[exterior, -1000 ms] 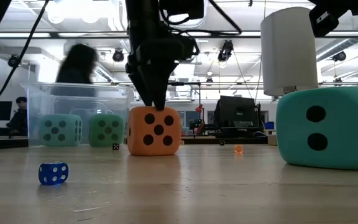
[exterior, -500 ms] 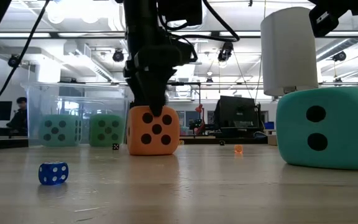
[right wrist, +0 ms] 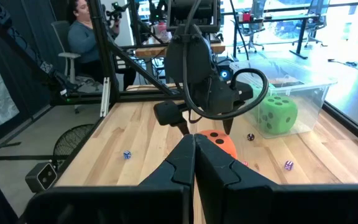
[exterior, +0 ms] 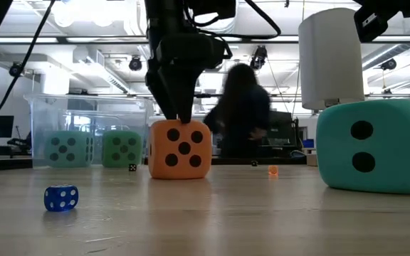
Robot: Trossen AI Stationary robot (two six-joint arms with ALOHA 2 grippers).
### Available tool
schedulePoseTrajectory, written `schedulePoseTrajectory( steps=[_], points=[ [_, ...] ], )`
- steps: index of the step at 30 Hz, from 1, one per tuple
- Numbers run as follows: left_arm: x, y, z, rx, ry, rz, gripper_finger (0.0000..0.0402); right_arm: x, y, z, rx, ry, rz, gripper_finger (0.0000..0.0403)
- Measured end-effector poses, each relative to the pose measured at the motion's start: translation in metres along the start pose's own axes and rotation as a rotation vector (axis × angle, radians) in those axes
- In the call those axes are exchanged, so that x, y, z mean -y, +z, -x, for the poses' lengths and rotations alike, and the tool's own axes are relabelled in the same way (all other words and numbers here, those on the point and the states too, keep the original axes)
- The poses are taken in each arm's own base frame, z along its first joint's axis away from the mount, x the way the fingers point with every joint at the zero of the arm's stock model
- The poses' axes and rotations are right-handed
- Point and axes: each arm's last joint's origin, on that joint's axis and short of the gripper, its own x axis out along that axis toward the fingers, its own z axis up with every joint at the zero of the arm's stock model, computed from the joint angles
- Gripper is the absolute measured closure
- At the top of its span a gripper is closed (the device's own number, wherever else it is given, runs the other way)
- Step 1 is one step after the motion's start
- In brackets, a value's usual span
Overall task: Pick & Place Dice
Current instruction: Put the orange large dice into the transparent bin
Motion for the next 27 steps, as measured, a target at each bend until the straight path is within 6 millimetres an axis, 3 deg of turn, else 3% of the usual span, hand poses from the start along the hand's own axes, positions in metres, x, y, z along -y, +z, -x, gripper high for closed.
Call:
schedulePoseTrajectory(
  steps=[27],
  points=[
    [0.001, -0.005, -0.012, 0.008, 0.018, -0.039, 0.0002, 0.0, 0.0, 0.0, 0.0, 0.0, 0.0, 0.0394]
  ],
)
